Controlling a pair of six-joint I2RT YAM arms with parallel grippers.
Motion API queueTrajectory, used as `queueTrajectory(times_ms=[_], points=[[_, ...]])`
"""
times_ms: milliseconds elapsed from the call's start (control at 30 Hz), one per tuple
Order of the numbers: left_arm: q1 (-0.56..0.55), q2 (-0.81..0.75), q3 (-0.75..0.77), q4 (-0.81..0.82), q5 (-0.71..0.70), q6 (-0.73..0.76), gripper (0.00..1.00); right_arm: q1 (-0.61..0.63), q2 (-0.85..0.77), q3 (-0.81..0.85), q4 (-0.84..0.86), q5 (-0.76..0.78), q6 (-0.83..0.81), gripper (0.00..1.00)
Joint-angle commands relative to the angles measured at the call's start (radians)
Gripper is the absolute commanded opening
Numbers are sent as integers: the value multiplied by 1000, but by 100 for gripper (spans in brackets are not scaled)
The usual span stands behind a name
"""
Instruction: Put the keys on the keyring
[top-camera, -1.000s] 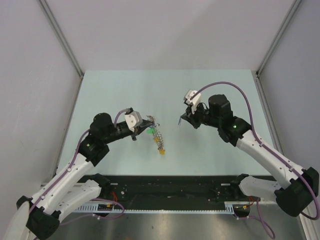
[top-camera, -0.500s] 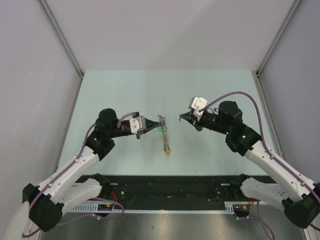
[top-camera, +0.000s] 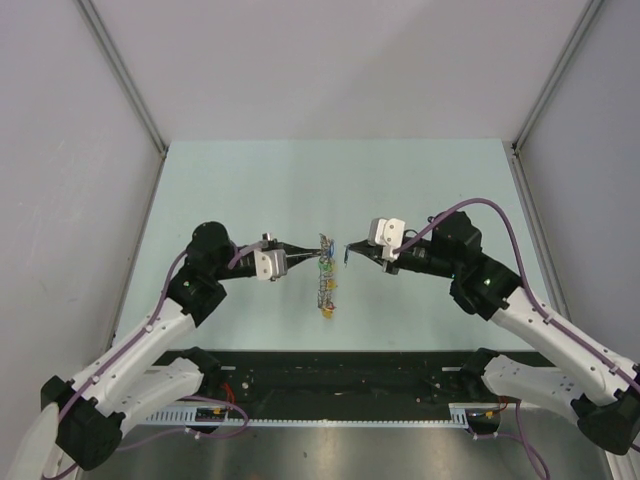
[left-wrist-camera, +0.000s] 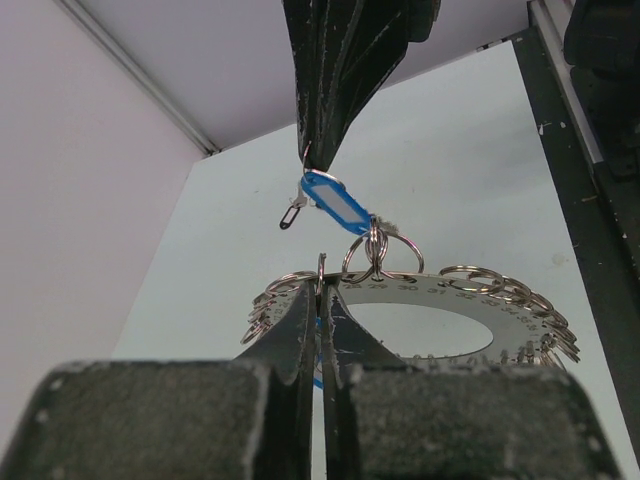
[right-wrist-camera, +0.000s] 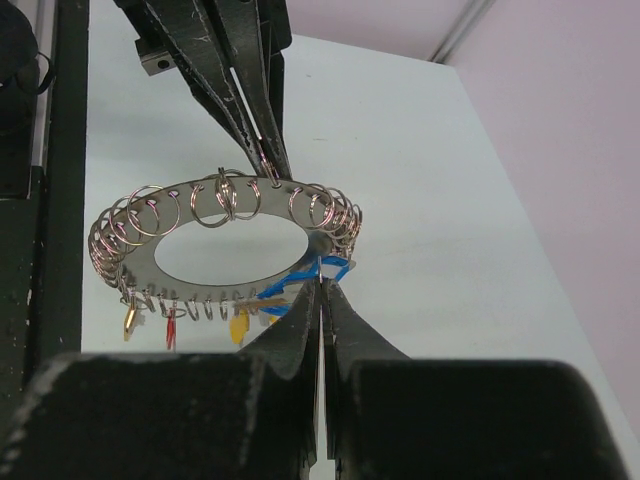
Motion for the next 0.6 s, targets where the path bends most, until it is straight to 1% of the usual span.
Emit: queueTrajectory(times_ms=[0,300,567], points=[[-14,-34,11,-2,-1,88,0,16,14,12,23,-17,-30,0],[-22,-23,0,70,-2,-21,0,87,66,55,5,56,-77,0],[-23,-7,0,51,-6,-16,0,130,75,63,8,115,-100,0]])
